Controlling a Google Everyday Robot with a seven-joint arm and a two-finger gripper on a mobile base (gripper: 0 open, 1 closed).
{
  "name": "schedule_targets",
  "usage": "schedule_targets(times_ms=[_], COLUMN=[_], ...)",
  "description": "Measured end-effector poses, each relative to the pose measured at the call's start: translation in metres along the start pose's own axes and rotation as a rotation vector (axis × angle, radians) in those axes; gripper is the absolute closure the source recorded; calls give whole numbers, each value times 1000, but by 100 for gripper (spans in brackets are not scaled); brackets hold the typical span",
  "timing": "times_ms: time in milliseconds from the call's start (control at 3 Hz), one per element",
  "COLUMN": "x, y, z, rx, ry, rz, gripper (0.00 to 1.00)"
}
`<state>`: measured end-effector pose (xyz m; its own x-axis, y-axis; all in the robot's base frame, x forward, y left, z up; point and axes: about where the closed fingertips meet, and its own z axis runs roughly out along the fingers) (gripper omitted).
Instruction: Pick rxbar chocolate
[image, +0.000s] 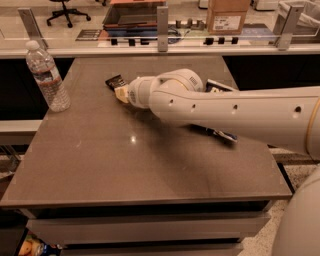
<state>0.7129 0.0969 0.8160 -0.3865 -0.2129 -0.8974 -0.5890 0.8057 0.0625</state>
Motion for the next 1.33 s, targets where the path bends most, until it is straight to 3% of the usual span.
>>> schedule_targets(times_ms=[333, 1333], x=[-3, -3], y=[0, 1], z=[-2, -2], rx=[0, 0], ry=[0, 0], rz=[0, 0], gripper=[100, 100])
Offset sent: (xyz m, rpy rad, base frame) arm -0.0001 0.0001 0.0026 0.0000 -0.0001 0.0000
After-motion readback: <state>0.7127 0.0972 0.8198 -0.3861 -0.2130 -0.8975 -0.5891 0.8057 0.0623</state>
